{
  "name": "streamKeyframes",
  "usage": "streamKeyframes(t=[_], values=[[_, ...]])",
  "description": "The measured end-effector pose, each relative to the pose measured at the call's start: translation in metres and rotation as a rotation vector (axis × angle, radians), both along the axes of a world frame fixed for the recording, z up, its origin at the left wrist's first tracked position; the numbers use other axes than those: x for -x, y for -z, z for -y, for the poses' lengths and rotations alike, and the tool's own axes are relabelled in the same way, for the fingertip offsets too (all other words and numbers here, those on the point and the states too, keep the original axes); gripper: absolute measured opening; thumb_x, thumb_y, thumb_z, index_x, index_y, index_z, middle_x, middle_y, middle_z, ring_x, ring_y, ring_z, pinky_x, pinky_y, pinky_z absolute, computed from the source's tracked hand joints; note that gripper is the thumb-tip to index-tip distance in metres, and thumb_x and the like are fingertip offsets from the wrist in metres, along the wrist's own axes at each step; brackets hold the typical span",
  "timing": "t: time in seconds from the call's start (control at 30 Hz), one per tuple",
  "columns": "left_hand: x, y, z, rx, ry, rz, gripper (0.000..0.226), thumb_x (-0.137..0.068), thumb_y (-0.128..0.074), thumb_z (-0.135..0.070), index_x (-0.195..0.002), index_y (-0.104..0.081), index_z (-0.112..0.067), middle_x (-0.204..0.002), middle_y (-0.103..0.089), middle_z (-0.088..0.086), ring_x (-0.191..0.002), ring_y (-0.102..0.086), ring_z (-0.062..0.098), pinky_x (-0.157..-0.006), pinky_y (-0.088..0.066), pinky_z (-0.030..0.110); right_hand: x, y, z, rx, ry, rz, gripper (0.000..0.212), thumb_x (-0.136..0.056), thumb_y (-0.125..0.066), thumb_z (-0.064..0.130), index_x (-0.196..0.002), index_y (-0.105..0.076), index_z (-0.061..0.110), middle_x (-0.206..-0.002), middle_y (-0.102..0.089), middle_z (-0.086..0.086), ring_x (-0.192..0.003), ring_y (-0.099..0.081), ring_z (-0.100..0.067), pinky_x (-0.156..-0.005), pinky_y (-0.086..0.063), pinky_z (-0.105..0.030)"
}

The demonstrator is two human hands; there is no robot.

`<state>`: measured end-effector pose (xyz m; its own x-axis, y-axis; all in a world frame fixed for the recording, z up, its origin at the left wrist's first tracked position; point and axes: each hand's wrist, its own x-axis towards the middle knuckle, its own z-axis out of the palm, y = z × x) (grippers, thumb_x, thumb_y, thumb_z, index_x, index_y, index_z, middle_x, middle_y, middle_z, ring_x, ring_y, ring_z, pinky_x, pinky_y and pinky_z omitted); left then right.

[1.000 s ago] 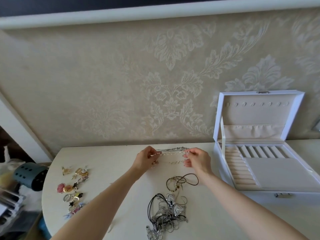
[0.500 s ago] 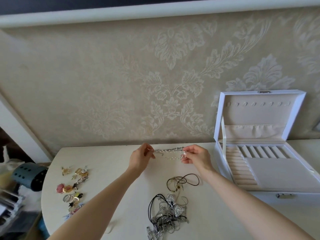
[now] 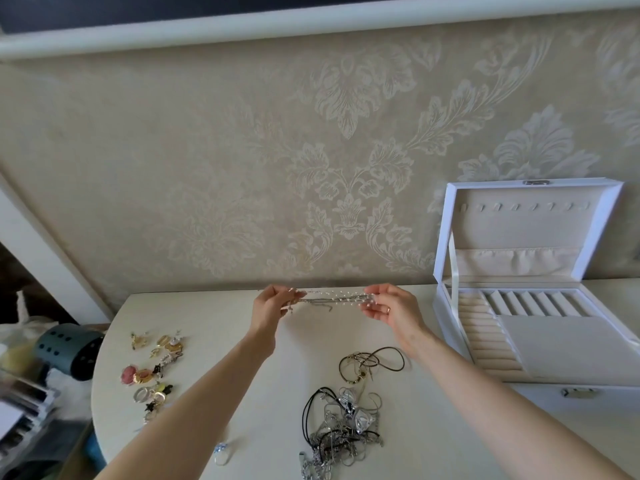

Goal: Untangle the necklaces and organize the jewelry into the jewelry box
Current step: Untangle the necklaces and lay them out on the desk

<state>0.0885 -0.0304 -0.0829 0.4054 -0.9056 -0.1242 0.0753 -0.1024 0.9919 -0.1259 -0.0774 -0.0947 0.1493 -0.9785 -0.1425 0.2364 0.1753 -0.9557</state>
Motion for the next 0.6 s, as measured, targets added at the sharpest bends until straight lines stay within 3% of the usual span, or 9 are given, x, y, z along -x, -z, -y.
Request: streamKeyframes(t=[0.13,0.3,0.4,0.5,0.6], values=[[-0.002,-0.003,0.000,-0.030,0.021,-0.181,0.007,-0.084,-0.052,-0.008,-0.084,-0.056,-0.013,-0.078,-0.068,-0.003,-0.075,-0.055,0.011,-0.069,-0.034,0.027,-0.002,0.002,-0.002,-0.031,-0.022,0.055,0.024,-0.088,-0.045,-0.008,-0.085,-0.065,0.005,-0.075,-0.060,-0.007,-0.063,-0.060,-0.017,-0.062,-0.047,-0.026],[-0.005,0.002,-0.005,-0.079,0.023,-0.138,0.016,-0.085,-0.063,-0.015,-0.073,-0.053,-0.019,-0.084,-0.060,-0.004,-0.083,-0.049,0.013,-0.071,-0.030,0.029,0.001,0.004,-0.003,-0.035,-0.010,0.067,0.020,-0.087,-0.050,-0.007,-0.086,-0.065,0.006,-0.076,-0.064,-0.006,-0.071,-0.061,-0.019,-0.067,-0.049,-0.025],[-0.009,0.008,-0.008,-0.091,0.030,-0.103,0.022,-0.083,-0.068,-0.017,-0.069,-0.051,-0.021,-0.077,-0.055,-0.006,-0.076,-0.044,0.012,-0.066,-0.028,0.028,0.003,0.002,-0.004,-0.061,-0.043,0.136,0.019,-0.088,-0.049,-0.009,-0.090,-0.062,0.004,-0.070,-0.059,-0.004,-0.061,-0.061,-0.018,-0.061,-0.045,-0.025],[-0.011,0.010,-0.010,-0.047,0.017,-0.150,0.021,-0.084,-0.067,-0.016,-0.070,-0.052,-0.020,-0.076,-0.059,-0.005,-0.068,-0.042,0.011,-0.060,-0.028,0.025,0.004,0.002,-0.005,-0.019,-0.070,0.038,0.018,-0.083,-0.055,-0.010,-0.088,-0.064,0.005,-0.072,-0.057,-0.006,-0.050,-0.050,-0.013,-0.054,-0.038,-0.022],[-0.011,0.007,-0.009,-0.023,0.006,-0.181,0.019,-0.089,-0.060,-0.013,-0.074,-0.051,-0.019,-0.078,-0.067,-0.001,-0.067,-0.047,0.011,-0.061,-0.030,0.026,0.006,0.003,-0.005,0.084,-0.090,-0.161,0.022,-0.078,-0.062,-0.012,-0.086,-0.067,0.008,-0.073,-0.058,-0.004,-0.057,-0.048,-0.010,-0.054,-0.039,-0.017]])
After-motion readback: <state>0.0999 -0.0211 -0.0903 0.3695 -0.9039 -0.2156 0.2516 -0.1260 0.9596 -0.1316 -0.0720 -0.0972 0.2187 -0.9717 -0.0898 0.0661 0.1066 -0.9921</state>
